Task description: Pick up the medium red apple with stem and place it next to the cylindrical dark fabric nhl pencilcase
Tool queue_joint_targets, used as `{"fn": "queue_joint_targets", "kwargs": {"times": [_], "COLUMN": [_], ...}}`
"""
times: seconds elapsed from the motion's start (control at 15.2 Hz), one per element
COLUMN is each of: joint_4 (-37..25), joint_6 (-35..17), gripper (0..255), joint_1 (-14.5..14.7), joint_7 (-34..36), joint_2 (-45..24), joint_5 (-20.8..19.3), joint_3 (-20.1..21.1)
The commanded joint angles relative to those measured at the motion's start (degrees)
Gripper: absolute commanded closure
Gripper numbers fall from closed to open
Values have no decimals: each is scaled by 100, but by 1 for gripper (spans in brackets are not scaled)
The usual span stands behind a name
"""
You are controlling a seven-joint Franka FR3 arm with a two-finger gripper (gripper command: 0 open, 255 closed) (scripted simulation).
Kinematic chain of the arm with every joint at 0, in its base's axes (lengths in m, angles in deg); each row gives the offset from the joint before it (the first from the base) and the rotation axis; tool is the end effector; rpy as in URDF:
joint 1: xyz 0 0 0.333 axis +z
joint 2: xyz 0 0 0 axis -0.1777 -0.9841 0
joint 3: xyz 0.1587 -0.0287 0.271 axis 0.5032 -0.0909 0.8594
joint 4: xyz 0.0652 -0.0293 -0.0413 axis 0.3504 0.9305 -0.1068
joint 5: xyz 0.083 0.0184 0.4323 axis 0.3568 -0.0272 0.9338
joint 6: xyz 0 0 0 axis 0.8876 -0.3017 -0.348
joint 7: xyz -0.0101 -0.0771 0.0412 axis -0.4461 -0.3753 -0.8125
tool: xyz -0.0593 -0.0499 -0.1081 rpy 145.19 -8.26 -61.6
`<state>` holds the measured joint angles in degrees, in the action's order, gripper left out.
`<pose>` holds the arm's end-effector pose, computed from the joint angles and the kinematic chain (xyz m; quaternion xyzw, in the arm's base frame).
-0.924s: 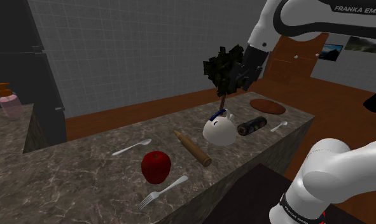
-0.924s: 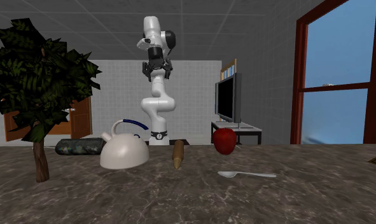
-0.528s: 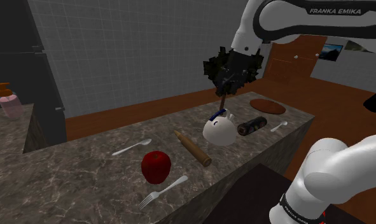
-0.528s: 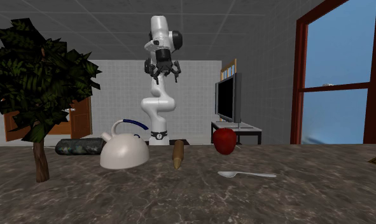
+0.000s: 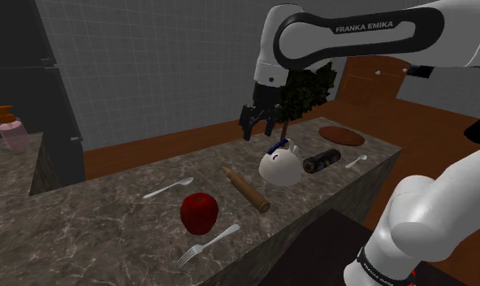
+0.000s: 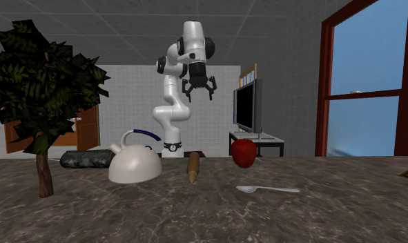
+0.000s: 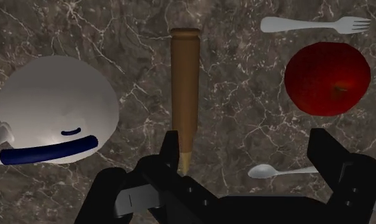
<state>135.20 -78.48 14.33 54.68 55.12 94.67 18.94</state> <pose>0.4679 0.1118 0.5248 -0.9968 0.0606 -0.0100 0.0517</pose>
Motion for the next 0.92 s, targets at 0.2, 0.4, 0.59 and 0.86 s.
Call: {"fn": "queue_joint_targets", "kwargs": {"times": [0.2,0.4,0.59,0.86], "joint_4": [-504,-868,-1276,-1889], "joint_6": [-67,-89,-81,-17], "gripper": [0,0,0,0], "joint_1": [199,320,454,662], "joint_7": [304,489,679,934], "joint_2": [-932,-1537,-2159,-3011], "joint_5": [38,15,-38,-149], "joint_3": [371,572,753,957]}}
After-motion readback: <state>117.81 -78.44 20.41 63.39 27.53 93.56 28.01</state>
